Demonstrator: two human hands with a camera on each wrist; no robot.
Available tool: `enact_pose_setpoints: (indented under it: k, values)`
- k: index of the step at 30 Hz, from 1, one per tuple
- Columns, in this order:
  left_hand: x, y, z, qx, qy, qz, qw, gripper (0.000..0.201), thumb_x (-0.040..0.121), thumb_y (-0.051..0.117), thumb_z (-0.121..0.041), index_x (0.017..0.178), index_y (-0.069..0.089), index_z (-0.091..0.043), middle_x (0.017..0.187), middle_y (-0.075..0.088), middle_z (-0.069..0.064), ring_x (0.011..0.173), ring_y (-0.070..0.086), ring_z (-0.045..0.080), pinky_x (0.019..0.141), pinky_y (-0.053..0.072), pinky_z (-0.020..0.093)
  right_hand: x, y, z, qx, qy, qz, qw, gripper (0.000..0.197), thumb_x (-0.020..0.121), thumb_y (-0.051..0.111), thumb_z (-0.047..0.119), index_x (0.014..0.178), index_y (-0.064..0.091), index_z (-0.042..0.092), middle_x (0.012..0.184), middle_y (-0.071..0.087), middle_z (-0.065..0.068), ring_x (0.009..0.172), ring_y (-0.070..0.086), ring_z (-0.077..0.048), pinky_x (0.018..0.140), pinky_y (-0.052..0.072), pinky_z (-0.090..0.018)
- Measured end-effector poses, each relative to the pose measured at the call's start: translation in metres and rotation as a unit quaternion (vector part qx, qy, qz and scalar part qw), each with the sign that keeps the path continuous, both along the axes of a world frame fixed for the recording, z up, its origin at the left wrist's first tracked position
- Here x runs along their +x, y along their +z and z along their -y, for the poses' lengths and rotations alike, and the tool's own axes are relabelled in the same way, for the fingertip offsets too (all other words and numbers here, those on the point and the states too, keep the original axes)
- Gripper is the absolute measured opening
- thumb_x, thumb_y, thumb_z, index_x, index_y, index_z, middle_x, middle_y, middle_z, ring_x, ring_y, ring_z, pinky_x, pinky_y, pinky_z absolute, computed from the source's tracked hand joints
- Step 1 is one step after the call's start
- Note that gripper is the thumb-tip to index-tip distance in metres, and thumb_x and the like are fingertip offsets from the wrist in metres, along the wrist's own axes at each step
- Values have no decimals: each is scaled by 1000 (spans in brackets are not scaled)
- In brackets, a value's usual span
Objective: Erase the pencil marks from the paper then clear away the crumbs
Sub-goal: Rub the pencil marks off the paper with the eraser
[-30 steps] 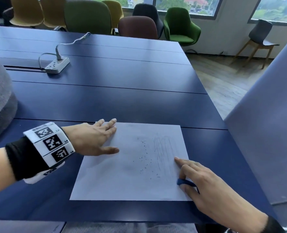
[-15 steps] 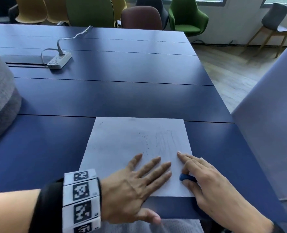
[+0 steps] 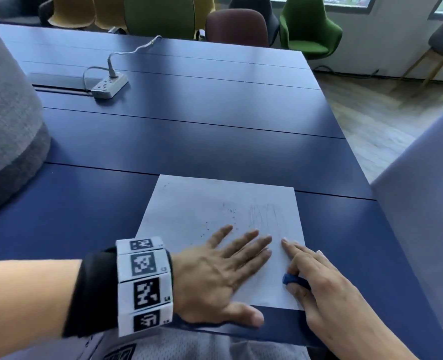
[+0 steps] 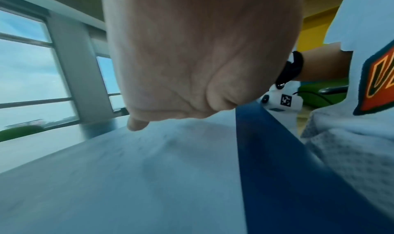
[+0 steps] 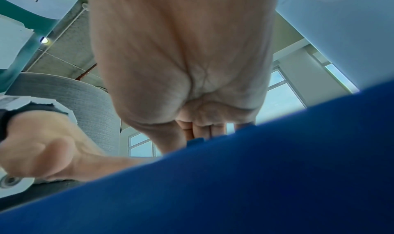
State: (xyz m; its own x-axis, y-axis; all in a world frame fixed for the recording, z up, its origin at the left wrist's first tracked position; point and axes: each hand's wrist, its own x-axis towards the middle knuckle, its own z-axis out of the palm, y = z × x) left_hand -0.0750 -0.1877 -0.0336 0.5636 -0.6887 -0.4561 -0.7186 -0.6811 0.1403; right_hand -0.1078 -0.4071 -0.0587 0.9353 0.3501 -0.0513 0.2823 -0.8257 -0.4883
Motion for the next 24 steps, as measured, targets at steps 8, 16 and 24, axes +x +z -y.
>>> enact_pose_setpoints:
  k: [8,16,24]
  values:
    - [27,-5,-35,71,61,-17,995,93,74,-8,-76,144,-36,-22,148,-47,-1,133,-46,9,116,-20,44,-1,-4,3,2,-9,1,1000,58,88,57,15,143,41,22,101,44,39,136,19,16,109,3,0]
    - [51,8,-51,83,169,-21,982,112,57,-24,-88,142,-38,-16,148,-47,0,137,-41,13,118,-18,42,0,-2,2,-18,-19,-31,999,62,90,60,13,146,36,24,100,40,38,137,14,16,110,1,-2]
    - [70,-3,-2,57,38,-28,997,81,94,13,-68,150,-28,-25,153,-40,-3,140,-36,11,115,-22,48,1,5,-3,-40,-31,-25,998,67,91,57,20,148,24,34,107,40,37,136,3,20,115,5,-8]
